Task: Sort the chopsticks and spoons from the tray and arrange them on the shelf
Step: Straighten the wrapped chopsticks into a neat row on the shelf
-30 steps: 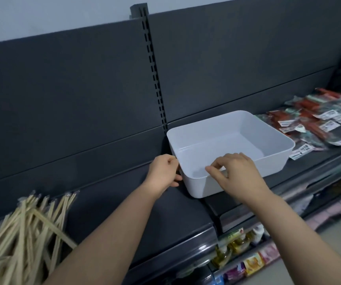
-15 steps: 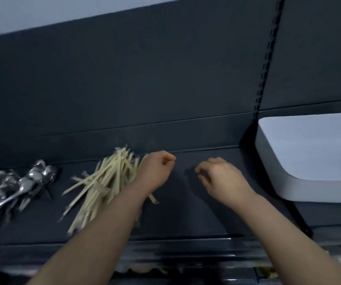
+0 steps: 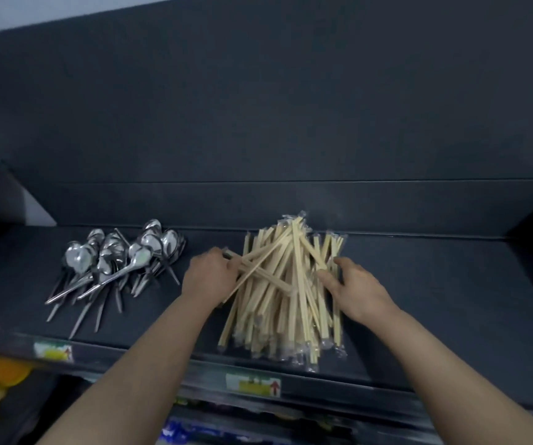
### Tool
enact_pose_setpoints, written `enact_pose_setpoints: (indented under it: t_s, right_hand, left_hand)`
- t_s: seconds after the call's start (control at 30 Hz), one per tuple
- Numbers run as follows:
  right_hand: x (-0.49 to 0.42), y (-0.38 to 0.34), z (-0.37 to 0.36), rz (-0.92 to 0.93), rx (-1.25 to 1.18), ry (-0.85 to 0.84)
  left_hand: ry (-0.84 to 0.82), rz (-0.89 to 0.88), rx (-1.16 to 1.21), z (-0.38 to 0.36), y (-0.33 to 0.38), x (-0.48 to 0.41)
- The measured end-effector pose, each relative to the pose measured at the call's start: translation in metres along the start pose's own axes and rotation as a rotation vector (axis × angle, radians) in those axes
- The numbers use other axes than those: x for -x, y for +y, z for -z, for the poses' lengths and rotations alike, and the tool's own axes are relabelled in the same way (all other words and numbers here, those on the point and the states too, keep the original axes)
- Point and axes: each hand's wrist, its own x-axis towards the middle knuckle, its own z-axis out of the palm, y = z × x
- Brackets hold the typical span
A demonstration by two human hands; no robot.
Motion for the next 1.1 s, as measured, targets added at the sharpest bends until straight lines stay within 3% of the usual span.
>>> enact_pose_setpoints:
  t_s: [0.23,0.37,0.57,0.73,1.1]
  right_hand:
    - [-0.006,-0.025,-0.014,-0.188,-0.192,-0.123]
    - [-0.01,-0.037,-0.017,-0.213,-0.36,-0.184]
    - [-0.016,-0.024,-0.022,-0.194,-0.297,-0.214]
    - [-0.006,0.004,-0.004,-0.201,-0.168,-0.137]
    - [0.031,0.128,0.086,-0.392,-0.027,-0.011]
  left_hand:
    - [-0.292,0.066,-0.055,-0.009,-0.019,-0.026]
    - [-0.442,0.0,0.116,-0.01,-0.001,-0.025]
    - [-0.608,-0.118,0.138,-0.022,0.039,-0.016]
    - [-0.684,-0.146,0.191,-0.043,0.081,0.0]
    - [-0.653,-0.345,0.11,-0.091,0.234,0.058]
